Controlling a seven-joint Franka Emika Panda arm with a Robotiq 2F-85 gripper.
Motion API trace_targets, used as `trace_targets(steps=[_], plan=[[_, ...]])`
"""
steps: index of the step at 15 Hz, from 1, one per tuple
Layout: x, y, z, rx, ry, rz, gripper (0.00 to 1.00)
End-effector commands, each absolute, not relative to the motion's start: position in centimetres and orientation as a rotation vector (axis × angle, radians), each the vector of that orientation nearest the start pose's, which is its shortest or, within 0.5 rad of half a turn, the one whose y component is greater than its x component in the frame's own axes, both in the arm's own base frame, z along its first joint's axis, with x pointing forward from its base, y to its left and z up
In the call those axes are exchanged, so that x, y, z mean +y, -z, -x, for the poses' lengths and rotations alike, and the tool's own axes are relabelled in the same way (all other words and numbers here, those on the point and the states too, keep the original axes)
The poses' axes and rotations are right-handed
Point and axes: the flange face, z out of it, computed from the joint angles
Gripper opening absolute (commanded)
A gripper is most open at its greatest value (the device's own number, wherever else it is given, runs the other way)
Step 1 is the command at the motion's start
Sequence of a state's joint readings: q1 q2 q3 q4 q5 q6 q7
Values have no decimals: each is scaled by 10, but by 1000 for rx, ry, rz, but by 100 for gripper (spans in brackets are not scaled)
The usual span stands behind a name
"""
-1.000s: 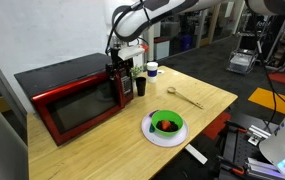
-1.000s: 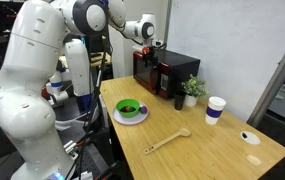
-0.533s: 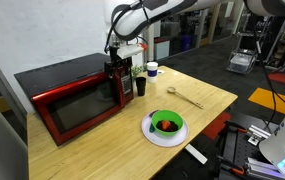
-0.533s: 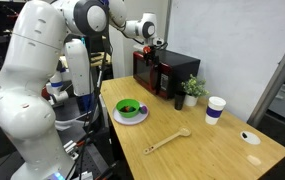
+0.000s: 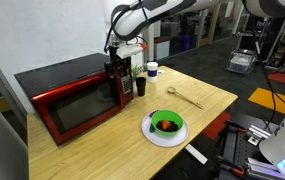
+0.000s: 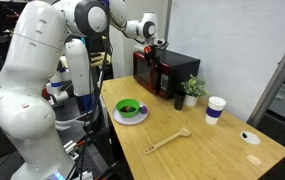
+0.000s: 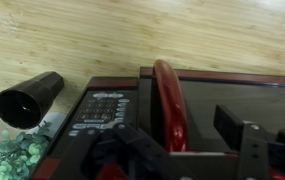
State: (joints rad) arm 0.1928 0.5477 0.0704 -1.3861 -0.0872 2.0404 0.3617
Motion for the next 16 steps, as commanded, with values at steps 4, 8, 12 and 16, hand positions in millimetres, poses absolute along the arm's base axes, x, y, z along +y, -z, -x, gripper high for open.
trace_targets(steps=[4,8,12,16], plan=[[175,-392,-713,79,204,3147,31],[181,-388,-711,66,207,3155,4],[193,-384,-701,81,209,3153,6],[206,-382,-684,177,195,3128,6]])
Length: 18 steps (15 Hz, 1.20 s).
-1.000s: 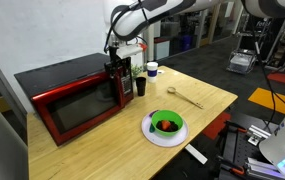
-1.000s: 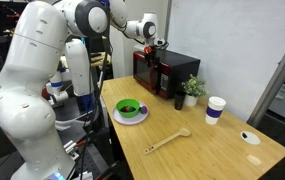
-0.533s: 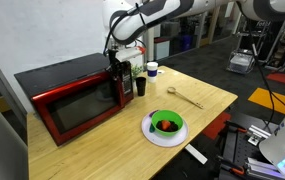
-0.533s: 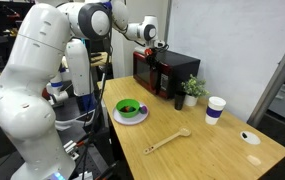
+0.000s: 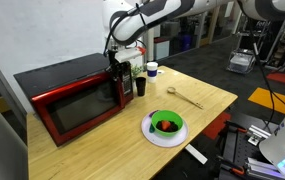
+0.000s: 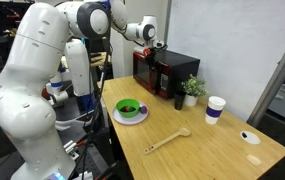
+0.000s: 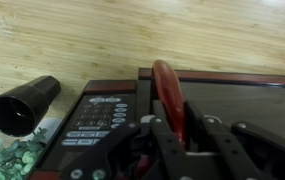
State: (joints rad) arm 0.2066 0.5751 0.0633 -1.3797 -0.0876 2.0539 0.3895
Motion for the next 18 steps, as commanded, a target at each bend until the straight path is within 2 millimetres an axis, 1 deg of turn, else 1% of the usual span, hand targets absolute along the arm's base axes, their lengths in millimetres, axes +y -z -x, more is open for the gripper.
trace_targets(steps=[1,12,15,16,17,18], plan=[[208,-380,-680,213,201,3122,6],[237,-379,-613,499,213,3061,6],[245,-377,-600,556,212,3053,6],[248,-377,-596,577,204,3049,51],[251,-377,-592,584,193,3053,52],[257,-376,-589,584,192,3050,58]])
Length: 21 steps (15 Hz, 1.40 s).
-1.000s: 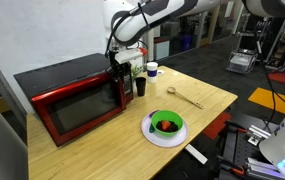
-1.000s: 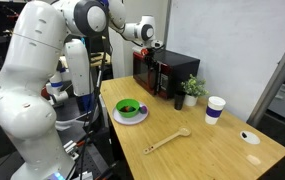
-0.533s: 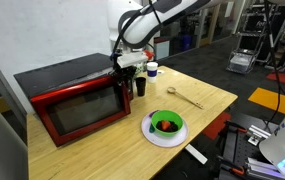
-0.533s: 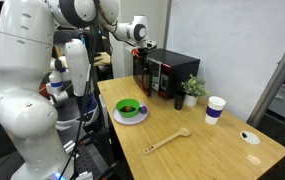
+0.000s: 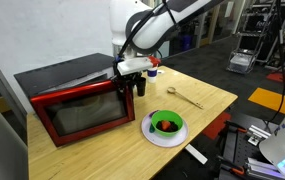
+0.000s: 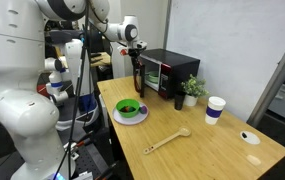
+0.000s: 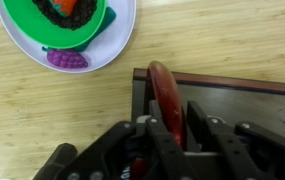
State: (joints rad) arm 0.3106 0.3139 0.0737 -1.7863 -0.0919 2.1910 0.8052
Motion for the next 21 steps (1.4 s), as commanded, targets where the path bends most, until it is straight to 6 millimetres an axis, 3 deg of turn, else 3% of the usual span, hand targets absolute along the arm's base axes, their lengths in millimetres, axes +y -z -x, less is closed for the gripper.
trace_targets(steps=[1,6,11,17,21], plan=[[264,-376,-585,583,189,3050,64],[294,-385,-565,611,208,3056,100],[319,-410,-537,682,242,3050,100],[338,-467,-501,711,355,3018,100],[327,-504,-492,616,359,3062,100]])
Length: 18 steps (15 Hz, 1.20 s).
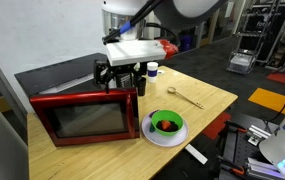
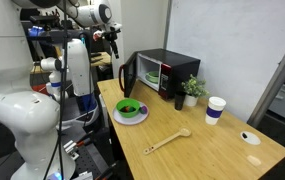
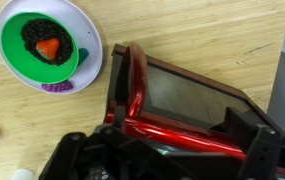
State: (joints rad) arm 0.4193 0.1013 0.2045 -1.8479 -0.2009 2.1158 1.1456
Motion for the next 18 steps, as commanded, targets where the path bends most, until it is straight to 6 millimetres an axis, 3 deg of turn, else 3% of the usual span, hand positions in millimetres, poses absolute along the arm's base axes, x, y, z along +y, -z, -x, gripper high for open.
trace_targets(steps=[1,5,11,15,18], plan=[[318,-513,-493,583,345,3074,100],[272,-538,-509,466,308,3136,100],[202,-559,-550,388,311,3152,100],[159,-554,-585,400,291,3120,100],[139,-530,-613,404,233,3100,100]])
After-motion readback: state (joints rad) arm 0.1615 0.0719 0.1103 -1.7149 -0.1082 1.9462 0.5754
